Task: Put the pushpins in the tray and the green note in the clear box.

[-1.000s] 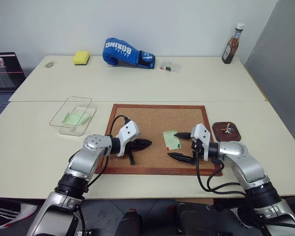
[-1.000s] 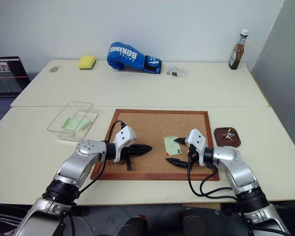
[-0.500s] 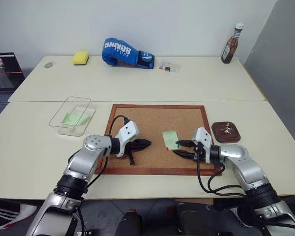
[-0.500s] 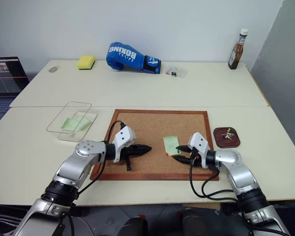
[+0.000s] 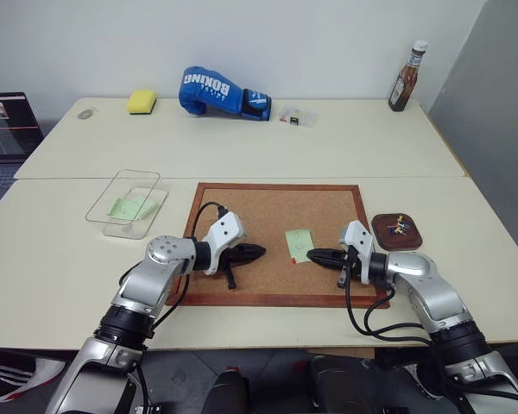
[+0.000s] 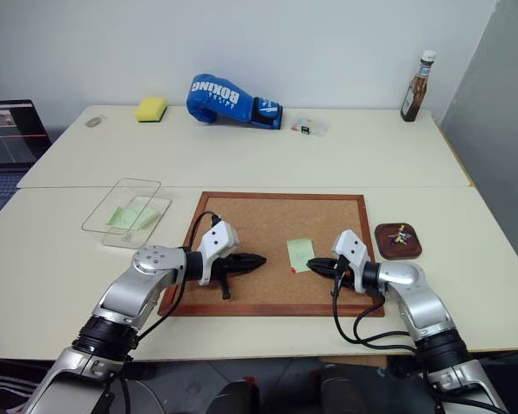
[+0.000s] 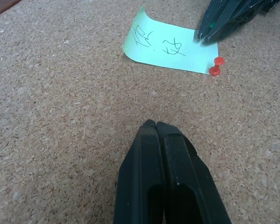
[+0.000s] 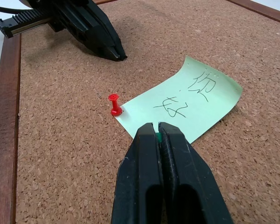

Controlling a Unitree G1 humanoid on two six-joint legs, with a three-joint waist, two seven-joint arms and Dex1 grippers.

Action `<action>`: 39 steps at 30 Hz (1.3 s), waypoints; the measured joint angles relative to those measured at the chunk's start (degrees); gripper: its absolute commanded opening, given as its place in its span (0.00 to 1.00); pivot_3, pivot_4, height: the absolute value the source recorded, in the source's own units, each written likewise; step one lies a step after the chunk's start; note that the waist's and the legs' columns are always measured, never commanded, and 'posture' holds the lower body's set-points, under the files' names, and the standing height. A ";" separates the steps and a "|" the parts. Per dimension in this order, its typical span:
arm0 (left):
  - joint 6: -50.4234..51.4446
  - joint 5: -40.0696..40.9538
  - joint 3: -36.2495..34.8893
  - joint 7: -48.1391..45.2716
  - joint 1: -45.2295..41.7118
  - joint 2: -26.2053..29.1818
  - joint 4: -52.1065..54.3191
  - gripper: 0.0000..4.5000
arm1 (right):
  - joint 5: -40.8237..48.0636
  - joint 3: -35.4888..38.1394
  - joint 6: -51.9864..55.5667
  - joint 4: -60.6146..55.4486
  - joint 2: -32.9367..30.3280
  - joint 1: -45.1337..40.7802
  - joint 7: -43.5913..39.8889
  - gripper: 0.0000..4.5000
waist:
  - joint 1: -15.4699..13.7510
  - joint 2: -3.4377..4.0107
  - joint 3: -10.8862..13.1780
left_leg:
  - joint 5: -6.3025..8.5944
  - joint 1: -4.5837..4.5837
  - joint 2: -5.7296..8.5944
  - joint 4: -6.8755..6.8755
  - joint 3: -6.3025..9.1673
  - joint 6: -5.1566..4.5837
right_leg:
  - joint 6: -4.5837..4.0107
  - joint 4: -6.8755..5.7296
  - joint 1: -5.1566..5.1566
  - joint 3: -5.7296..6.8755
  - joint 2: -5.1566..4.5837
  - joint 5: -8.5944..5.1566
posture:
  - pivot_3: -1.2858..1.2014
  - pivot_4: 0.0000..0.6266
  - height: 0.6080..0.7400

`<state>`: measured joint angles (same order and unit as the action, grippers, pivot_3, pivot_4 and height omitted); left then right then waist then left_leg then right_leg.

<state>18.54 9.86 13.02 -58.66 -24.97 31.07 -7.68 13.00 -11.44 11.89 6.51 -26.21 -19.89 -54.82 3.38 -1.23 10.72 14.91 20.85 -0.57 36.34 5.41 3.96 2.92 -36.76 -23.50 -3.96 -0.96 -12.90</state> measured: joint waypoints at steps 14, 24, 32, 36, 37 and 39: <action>0.20 0.00 0.15 -0.56 0.05 0.21 0.05 0.00 | 2.34 3.24 3.86 -7.00 0.38 -2.54 2.45 0.01 | -0.02 -0.01 -0.01 | 0.00 0.00 0.00 -0.06 0.00 0.00 | 0.00 0.00 -0.02 0.00 0.00 -0.02 | 0.52 0.24 1.00; 0.46 0.00 0.16 -0.60 0.53 0.16 0.39 0.00 | 4.99 9.83 8.59 -11.21 -2.13 -0.72 6.24 0.01 | -0.10 -0.01 -0.01 | 0.00 0.00 0.00 -0.10 0.01 0.00 | 0.01 -0.01 -0.02 0.01 -0.01 -0.04 | 0.52 0.24 1.00; 0.91 0.00 0.13 -0.62 0.79 0.22 0.50 0.00 | 5.21 22.01 15.31 -12.43 -5.53 1.49 18.18 0.01 | -0.13 0.00 -0.01 | 0.00 -0.01 0.01 -0.16 -0.02 0.00 | -0.03 0.01 -0.02 -0.01 -0.01 -0.07 | 0.52 0.24 1.00; 0.91 0.00 0.12 -0.73 0.32 0.18 0.12 0.00 | 4.70 25.54 19.79 -9.55 -5.79 1.54 24.07 0.01 | -0.11 0.02 -0.03 | 0.00 -0.02 0.01 -0.16 -0.04 0.00 | -0.05 0.00 -0.01 -0.03 -0.01 -0.08 | 0.52 0.24 1.00; 0.90 0.00 0.12 -0.76 0.24 0.17 0.10 0.00 | 4.65 25.53 19.99 -9.43 -5.78 1.59 24.32 0.01 | -0.10 0.02 -0.03 | 0.00 -0.02 0.01 -0.16 -0.04 0.00 | -0.05 0.00 -0.01 -0.03 -0.01 -0.08 | 0.52 0.24 1.00; 0.90 0.00 0.13 -0.85 0.03 0.09 0.02 0.00 | 4.41 25.32 20.60 -8.98 -5.42 2.17 25.20 0.01 | -0.11 0.02 -0.03 | 0.00 -0.02 0.01 -0.16 -0.03 0.00 | -0.05 0.00 -0.01 -0.02 -0.01 -0.08 | 0.52 0.24 1.00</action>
<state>19.44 9.86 13.16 -59.51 -24.94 31.16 -7.66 17.40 13.89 32.49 -2.47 -31.63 -17.72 -29.62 3.28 -1.21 10.69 14.91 20.83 -0.56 36.18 5.38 3.96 2.87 -36.75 -23.52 -3.99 -0.98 -12.98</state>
